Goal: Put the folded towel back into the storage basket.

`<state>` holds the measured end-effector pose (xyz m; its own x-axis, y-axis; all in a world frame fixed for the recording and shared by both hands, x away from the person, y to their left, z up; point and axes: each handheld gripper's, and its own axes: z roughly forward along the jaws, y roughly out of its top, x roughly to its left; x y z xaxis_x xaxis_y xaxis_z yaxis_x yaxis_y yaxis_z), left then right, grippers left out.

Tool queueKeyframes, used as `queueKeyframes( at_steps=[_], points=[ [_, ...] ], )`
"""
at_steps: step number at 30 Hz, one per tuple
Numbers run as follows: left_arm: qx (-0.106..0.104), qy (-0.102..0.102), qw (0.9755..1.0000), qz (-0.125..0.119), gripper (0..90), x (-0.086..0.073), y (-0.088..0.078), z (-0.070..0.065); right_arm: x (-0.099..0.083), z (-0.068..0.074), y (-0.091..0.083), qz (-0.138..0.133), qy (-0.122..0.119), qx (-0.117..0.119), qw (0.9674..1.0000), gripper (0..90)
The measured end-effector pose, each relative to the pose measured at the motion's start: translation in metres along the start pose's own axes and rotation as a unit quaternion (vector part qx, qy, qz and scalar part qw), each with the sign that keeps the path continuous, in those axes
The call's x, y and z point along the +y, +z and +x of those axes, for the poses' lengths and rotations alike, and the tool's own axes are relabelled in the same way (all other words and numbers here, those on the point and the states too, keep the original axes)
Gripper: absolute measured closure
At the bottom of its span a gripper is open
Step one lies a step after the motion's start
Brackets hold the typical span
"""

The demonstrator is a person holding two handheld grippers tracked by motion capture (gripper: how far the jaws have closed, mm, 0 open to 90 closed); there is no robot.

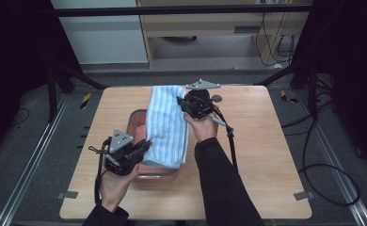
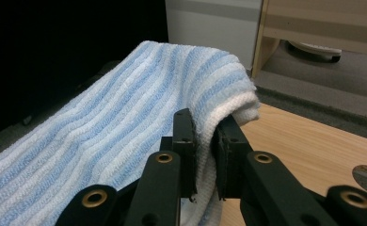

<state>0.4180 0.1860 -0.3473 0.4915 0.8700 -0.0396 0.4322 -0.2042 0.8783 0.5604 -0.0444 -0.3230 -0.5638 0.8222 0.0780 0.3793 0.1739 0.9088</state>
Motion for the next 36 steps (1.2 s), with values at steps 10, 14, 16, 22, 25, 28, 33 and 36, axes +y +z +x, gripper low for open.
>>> queueKeyframes(
  at_steps=[10, 14, 16, 22, 25, 28, 33, 36],
  points=[
    [0.019, -0.014, 0.9997, 0.006, 83.5, -0.009, -0.005, 0.018, -0.002, 0.015, 0.019, -0.001, -0.001, 0.005, 1.0000, 80.9],
    [0.025, -0.017, 0.9995, 0.007, 83.5, -0.013, -0.006, 0.024, -0.002, 0.018, 0.025, -0.001, -0.002, 0.009, 1.0000, 80.9],
    [0.028, -0.017, 0.9994, 0.009, 83.5, -0.014, -0.006, 0.027, -0.003, 0.020, 0.029, -0.001, -0.005, 0.011, 0.9999, 80.9],
    [0.038, -0.012, 0.9989, 0.023, 83.5, -0.020, 0.004, 0.031, -0.007, 0.023, 0.044, 0.009, -0.011, 0.012, 0.9998, 80.9],
    [0.038, -0.011, 0.9988, 0.029, 83.5, -0.023, 0.007, 0.031, -0.011, 0.023, 0.048, 0.015, -0.012, 0.011, 0.9998, 80.9],
    [0.040, -0.009, 0.9984, 0.038, 83.5, -0.025, 0.011, 0.031, -0.016, 0.023, 0.051, 0.019, -0.014, 0.008, 0.9997, 80.9],
    [0.041, -0.012, 0.9980, 0.047, 83.5, -0.028, 0.014, 0.031, -0.023, 0.022, 0.057, 0.027, -0.013, 0.004, 0.9995, 80.9],
    [0.045, -0.008, 0.9976, 0.052, 83.5, -0.031, 0.016, 0.031, -0.028, 0.022, 0.061, 0.033, -0.013, 0.003, 0.9994, 80.9]
  ],
)
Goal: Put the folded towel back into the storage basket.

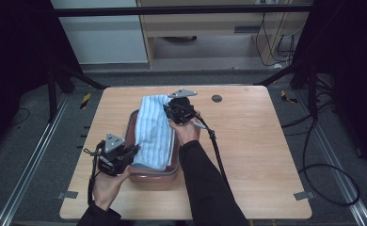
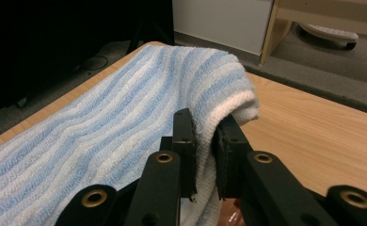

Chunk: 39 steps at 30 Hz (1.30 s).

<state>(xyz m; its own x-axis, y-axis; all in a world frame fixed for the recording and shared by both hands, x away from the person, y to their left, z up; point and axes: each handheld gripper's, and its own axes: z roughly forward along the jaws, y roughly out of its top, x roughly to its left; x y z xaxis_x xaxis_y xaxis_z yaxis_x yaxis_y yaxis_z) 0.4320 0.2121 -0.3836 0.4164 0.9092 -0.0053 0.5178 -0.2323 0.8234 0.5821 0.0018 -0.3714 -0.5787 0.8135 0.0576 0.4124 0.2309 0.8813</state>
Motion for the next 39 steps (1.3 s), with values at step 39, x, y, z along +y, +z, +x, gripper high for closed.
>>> queueKeyframes(
  at_steps=[39],
  points=[
    [0.005, 0.005, 0.9971, 0.075, 83.1, -0.026, 0.034, -0.001, -0.039, -0.001, 0.035, 0.050, -0.013, 0.000, 0.9987, 80.2]
  ],
)
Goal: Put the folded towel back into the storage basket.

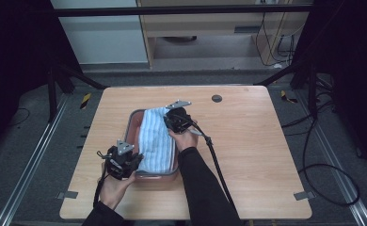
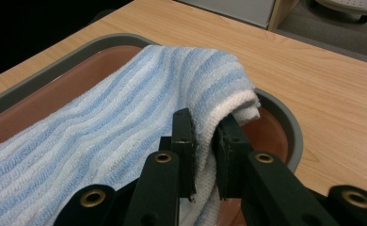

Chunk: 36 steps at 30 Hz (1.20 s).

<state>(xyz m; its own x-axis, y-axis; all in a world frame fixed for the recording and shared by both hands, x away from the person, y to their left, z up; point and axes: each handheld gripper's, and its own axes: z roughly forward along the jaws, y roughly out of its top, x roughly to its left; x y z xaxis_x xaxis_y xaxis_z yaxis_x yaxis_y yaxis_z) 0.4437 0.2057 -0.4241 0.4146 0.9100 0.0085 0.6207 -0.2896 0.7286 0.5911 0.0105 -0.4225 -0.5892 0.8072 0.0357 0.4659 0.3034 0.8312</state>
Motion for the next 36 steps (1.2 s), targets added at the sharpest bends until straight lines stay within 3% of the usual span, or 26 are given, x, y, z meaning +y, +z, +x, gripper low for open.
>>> queueKeyframes(
  at_steps=[11, 17, 23, 26, 27, 33, 36],
  points=[
    [0.002, -0.006, 0.9999, 0.015, 81.9, -0.004, 0.005, 0.003, -0.006, 0.001, 0.014, 0.031, -0.020, -0.001, 0.9993, 78.0],
    [0.006, -0.013, 0.9996, 0.026, 72.6, -0.004, 0.007, 0.005, -0.008, 0.000, 0.017, 0.037, -0.025, -0.006, 0.9990, 69.3],
    [0.011, -0.017, 0.9995, 0.023, 70.6, -0.004, 0.005, 0.007, -0.007, -0.002, 0.017, 0.038, -0.030, -0.020, 0.9986, 58.7],
    [0.010, -0.023, 0.9996, 0.014, 69.5, -0.003, 0.002, 0.009, -0.006, -0.004, 0.014, 0.035, -0.033, -0.028, 0.9985, 55.3],
    [0.000, -0.039, 0.9992, 0.013, 68.9, -0.002, 0.000, 0.008, -0.005, -0.004, 0.012, 0.028, -0.030, -0.030, 0.9987, 53.3],
    [0.017, -0.021, 0.9989, -0.039, 61.1, 0.002, -0.014, 0.018, 0.001, -0.010, -0.003, -0.007, -0.022, -0.032, 0.9992, 39.8],
    [0.019, -0.026, 0.9978, -0.058, 56.3, 0.003, -0.020, 0.023, 0.003, -0.016, -0.014, -0.018, -0.017, -0.039, 0.9989, 34.3]
  ],
)
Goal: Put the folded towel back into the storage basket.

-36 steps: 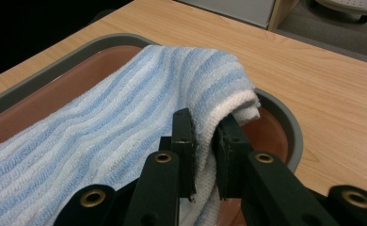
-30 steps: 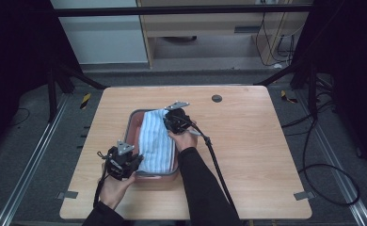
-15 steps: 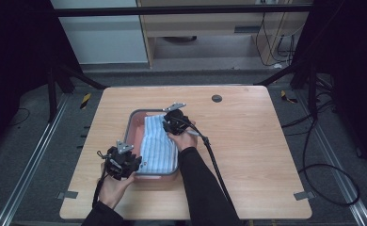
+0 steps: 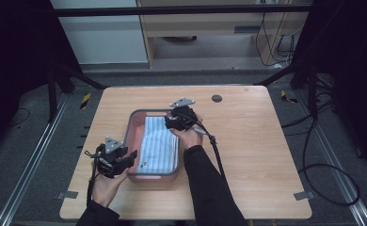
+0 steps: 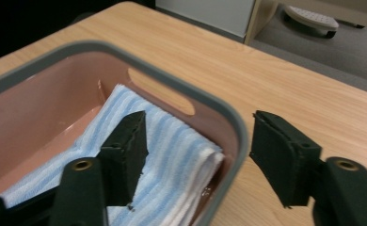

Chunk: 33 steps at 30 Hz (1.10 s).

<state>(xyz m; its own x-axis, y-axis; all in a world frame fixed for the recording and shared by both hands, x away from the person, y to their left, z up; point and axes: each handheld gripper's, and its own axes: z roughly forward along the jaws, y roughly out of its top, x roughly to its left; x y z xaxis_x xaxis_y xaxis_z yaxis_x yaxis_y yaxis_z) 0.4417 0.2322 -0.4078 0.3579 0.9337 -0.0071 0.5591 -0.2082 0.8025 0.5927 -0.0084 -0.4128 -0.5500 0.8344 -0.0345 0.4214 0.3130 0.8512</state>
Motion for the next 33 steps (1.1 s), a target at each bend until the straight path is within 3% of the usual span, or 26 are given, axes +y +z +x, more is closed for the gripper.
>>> queueKeyframes(
  at_steps=[6, 9, 11, 16, 20, 29, 33],
  points=[
    [-0.003, -0.001, 0.9997, -0.025, 45.1, 0.003, -0.008, 0.010, 0.002, -0.017, -0.024, -0.022, 0.013, -0.019, 0.9995, 22.3],
    [-0.010, 0.005, 0.9993, -0.035, 39.7, 0.003, -0.009, 0.013, -0.001, -0.024, -0.037, -0.034, 0.017, -0.027, 0.9989, 21.1],
    [-0.006, 0.014, 0.9992, -0.037, 36.2, 0.003, -0.011, 0.016, -0.003, -0.030, -0.047, -0.042, 0.027, -0.025, 0.9984, 20.5],
    [-0.004, 0.016, 0.9990, -0.043, 30.4, 0.001, -0.012, 0.026, -0.015, -0.046, -0.073, -0.053, 0.045, -0.013, 0.9975, 21.0],
    [0.008, 0.030, 0.9988, -0.038, 26.9, -0.001, -0.011, 0.032, -0.029, -0.059, -0.093, -0.056, 0.054, -0.009, 0.9969, 20.7],
    [0.017, 0.021, 0.9986, -0.045, 23.8, -0.006, -0.011, 0.047, -0.074, -0.096, -0.134, -0.065, 0.074, -0.026, 0.9948, 19.1],
    [0.029, 0.028, 0.9980, -0.049, 23.8, -0.009, -0.013, 0.053, -0.096, -0.112, -0.150, -0.071, 0.091, -0.035, 0.9927, 19.0]
  ],
)
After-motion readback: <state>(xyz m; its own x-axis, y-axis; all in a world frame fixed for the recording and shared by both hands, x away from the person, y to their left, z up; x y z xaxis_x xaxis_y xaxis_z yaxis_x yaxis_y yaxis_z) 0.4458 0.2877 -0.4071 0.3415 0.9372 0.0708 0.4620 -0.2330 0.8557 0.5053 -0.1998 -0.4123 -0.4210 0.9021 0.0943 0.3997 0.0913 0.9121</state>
